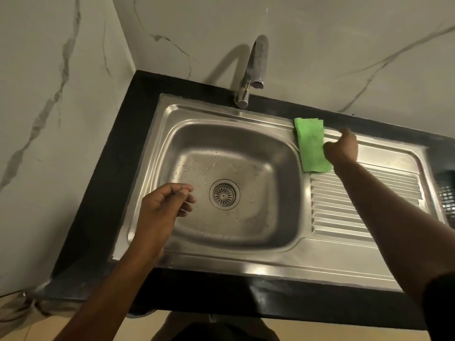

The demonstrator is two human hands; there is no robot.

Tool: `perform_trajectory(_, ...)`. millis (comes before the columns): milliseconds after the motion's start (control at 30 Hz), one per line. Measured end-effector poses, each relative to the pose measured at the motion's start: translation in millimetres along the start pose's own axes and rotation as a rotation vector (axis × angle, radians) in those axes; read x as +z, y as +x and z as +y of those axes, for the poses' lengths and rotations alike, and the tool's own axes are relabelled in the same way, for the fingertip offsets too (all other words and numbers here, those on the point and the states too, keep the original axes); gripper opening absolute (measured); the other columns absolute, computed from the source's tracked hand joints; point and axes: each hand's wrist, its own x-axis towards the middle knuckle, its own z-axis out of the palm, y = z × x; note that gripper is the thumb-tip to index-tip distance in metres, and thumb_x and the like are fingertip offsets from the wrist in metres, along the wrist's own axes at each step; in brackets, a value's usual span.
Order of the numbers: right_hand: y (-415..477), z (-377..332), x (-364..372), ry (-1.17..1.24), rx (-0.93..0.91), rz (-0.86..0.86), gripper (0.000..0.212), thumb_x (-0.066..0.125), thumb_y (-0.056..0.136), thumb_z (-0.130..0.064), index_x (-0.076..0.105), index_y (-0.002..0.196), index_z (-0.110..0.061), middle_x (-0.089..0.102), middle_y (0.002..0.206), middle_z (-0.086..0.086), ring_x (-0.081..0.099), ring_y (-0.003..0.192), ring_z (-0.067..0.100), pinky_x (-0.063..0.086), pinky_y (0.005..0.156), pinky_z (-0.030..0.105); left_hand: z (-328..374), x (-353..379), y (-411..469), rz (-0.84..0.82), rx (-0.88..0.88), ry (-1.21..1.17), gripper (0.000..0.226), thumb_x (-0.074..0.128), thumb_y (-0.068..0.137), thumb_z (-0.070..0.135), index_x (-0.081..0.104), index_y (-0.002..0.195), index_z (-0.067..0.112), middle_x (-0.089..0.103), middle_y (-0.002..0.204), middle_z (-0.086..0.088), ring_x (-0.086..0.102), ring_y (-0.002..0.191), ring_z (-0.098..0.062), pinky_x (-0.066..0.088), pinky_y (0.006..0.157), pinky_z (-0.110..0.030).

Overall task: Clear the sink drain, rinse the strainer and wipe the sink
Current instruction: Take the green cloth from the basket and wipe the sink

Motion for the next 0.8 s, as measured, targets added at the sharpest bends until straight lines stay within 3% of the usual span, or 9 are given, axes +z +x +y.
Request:
perform_trajectory(100, -8, 4, 29, -0.253, -0.247, -0.221, 0.069, 0.064, 0.099, -0.027, 0.035, 0.160, -0.015, 0.035, 0.166, 0.013, 0.043, 0.147, 0.036, 0.039, 0.116, 0.041, -4, 6, 0, 0.008, -0.014, -0.003, 0.020, 0.061, 0.103, 0.008, 0.080, 0.103, 0.014, 0.080, 0.090, -0.010, 0.072, 0.079, -0.020, 0.059, 0.079, -0.038)
perform_trajectory(167, -17, 6, 52, -0.400, -0.271, -0.270, 0.072, 0.057, 0.103, -0.038, 0.025, 0.164, -0.016, 0.021, 0.171, 0.013, 0.026, 0.156, 0.036, 0.029, 0.123, 0.053, -5, 8, 1, 0.010, -0.028, -0.001, 0.020, 0.061, 0.103, 0.007, 0.080, 0.103, 0.013, 0.080, 0.090, -0.010, 0.072, 0.079, -0.020, 0.058, 0.079, -0.038)
perform_trajectory(233, -30, -1, 72, -0.450, -0.251, -0.154, 0.066, 0.052, 0.103, -0.028, 0.026, 0.162, -0.012, 0.020, 0.171, 0.016, 0.020, 0.158, 0.037, 0.024, 0.125, 0.058, -6, 8, 3, 0.018, -0.035, -0.002, 0.020, 0.061, 0.103, 0.007, 0.080, 0.103, 0.013, 0.080, 0.089, -0.010, 0.072, 0.079, -0.020, 0.059, 0.079, -0.037)
perform_trajectory(367, -58, -37, 105, -0.400, -0.261, -0.010, 0.062, 0.052, 0.090, -0.007, 0.045, 0.152, -0.006, 0.040, 0.163, 0.019, 0.035, 0.150, 0.038, 0.033, 0.121, 0.052, -6, 2, 9, 0.038, -0.047, -0.006, 0.019, 0.061, 0.103, 0.005, 0.079, 0.104, 0.011, 0.079, 0.088, -0.010, 0.072, 0.078, -0.020, 0.059, 0.079, -0.037)
perform_trajectory(433, -73, -64, 129, -0.360, -0.341, -0.030, 0.061, 0.050, 0.091, -0.004, 0.046, 0.151, -0.004, 0.041, 0.161, 0.021, 0.034, 0.150, 0.038, 0.030, 0.124, 0.050, -6, -1, 11, 0.035, -0.051, 0.008, 0.019, 0.061, 0.103, 0.006, 0.079, 0.104, 0.013, 0.080, 0.089, -0.010, 0.073, 0.079, -0.021, 0.059, 0.080, -0.038)
perform_trajectory(533, -99, -109, 163, -0.331, -0.364, -0.089, 0.068, 0.049, 0.092, -0.005, 0.034, 0.157, 0.003, 0.027, 0.166, 0.028, 0.019, 0.157, 0.041, 0.012, 0.130, 0.046, -7, -8, 12, 0.036, -0.059, 0.023, 0.021, 0.062, 0.103, 0.010, 0.081, 0.103, 0.019, 0.080, 0.090, -0.009, 0.074, 0.081, -0.020, 0.060, 0.081, -0.038)
perform_trajectory(667, -147, -158, 208, -0.281, -0.589, -0.162, 0.062, 0.049, 0.094, 0.000, 0.037, 0.155, -0.002, 0.027, 0.166, 0.023, 0.016, 0.158, 0.040, 0.019, 0.129, 0.048, -9, -22, 12, 0.067, -0.085, 0.022, 0.020, 0.063, 0.103, 0.016, 0.081, 0.102, 0.023, 0.081, 0.091, -0.005, 0.076, 0.083, -0.020, 0.061, 0.082, -0.038)
perform_trajectory(800, -184, -203, 243, -0.164, -0.735, -0.343, 0.064, 0.045, 0.099, 0.001, 0.030, 0.161, -0.005, 0.015, 0.172, 0.022, 0.004, 0.161, 0.040, 0.012, 0.131, 0.052, -8, -39, 8, 0.124, -0.077, 0.014, 0.020, 0.062, 0.104, 0.013, 0.080, 0.101, 0.020, 0.081, 0.089, -0.005, 0.075, 0.077, -0.015, 0.059, 0.078, -0.034)
